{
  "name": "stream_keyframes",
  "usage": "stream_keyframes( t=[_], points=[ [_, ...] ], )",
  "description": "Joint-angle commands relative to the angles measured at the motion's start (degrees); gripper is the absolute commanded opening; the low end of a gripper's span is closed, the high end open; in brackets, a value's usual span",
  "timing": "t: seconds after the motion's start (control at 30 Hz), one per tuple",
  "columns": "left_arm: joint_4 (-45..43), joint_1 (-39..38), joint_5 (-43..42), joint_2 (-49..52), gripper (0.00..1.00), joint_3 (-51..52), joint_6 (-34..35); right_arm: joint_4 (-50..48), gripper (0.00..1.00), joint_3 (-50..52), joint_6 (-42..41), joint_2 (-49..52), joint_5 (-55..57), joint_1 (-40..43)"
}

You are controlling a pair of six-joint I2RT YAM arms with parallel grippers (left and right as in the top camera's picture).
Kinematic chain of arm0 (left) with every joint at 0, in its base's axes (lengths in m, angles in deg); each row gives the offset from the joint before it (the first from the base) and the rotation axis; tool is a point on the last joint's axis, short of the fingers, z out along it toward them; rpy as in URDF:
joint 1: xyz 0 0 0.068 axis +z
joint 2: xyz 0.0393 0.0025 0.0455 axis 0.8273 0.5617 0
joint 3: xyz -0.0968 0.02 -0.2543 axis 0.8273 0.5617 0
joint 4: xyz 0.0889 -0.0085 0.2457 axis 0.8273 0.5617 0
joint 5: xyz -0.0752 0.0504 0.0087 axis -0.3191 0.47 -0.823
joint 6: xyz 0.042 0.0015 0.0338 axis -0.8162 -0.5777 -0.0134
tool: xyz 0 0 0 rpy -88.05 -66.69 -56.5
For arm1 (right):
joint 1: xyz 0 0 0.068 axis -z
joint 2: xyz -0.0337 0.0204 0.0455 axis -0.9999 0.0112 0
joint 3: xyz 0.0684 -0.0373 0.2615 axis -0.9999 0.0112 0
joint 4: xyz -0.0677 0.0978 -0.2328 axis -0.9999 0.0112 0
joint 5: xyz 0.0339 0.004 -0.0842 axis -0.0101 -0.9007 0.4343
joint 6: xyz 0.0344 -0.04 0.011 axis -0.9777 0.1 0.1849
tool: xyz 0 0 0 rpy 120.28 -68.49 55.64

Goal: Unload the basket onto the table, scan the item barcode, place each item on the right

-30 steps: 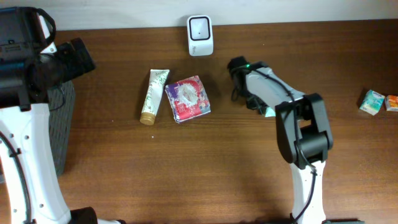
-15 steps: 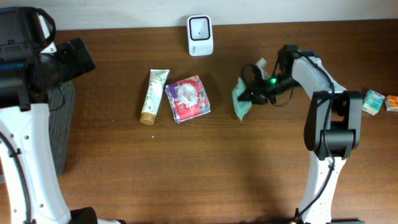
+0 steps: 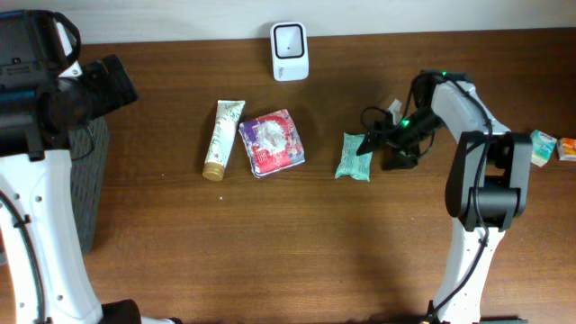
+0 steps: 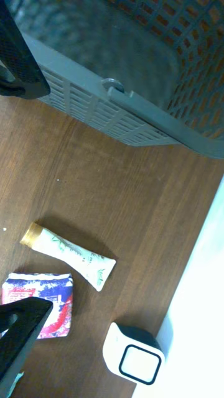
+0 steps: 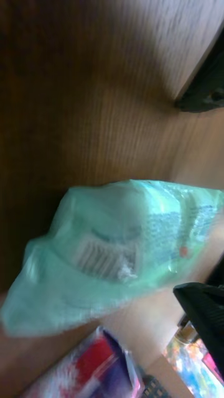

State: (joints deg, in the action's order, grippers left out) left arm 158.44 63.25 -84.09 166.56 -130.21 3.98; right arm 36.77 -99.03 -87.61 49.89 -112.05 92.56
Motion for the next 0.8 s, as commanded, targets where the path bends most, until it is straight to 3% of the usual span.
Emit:
stream_keyframes(
  t=[0.0, 0.03, 0.07, 0.1, 0.13, 0.17, 0.37, 0.5, 0.53, 0.77],
  points=[
    [-0.07, 0.15, 0.24, -0.44, 0.99, -0.22, 0.52, -7.23, 0.79, 5.49, -3.39, -0.42, -2.86, -2.21],
    [-0.07, 0.15, 0.24, -0.44, 0.99, -0.22, 0.52, -8.79, 0.73, 6.67, -3.41, -0.42, -3.17, -2.93],
    [-0.07, 0.15, 0.24, -0.44, 1.00, -0.22, 0.52, -10.08, 0.57, 7.67, -3.41, -0.42, -3.13, -3.67],
    [-0.07, 0.15, 0.24, -0.44, 0.99, -0.22, 0.52, -10.78, 0.21, 8.02, -3.41, -0.42, -2.91, -4.39],
    [-0.07, 0.15, 0.22, -0.44, 0.99, -0.22, 0.52, -10.97, 0.07, 8.02, -3.41, -0.42, -2.93, -4.68],
    [-0.07, 0.15, 0.24, -0.44, 0.99, -0.22, 0.52, -11.17, 0.04, 7.82, -3.41, -0.44, -2.95, -4.74],
    [-0.07, 0.15, 0.24, -0.44, 0.99, -0.22, 0.52, -5.62, 0.04, -5.44, 2.69, -4.04, -3.04, -5.25],
    [0.17, 0.26, 0.24, -0.44, 0.99, -0.22, 0.52, 1.57, 0.04, -20.33, 16.57, -6.29, -2.89, -9.16],
    [0.17, 0.26, 0.24, -0.44, 0.99, -0.22, 0.52, 1.49, 0.04, -22.93, 16.83, -6.36, -1.57, -10.80],
    [0.79, 0.26, 0.22, -0.44, 0.99, -0.22, 0.52, 4.26, 0.06, -23.67, 16.61, -5.14, 16.41, -17.18]
  ],
)
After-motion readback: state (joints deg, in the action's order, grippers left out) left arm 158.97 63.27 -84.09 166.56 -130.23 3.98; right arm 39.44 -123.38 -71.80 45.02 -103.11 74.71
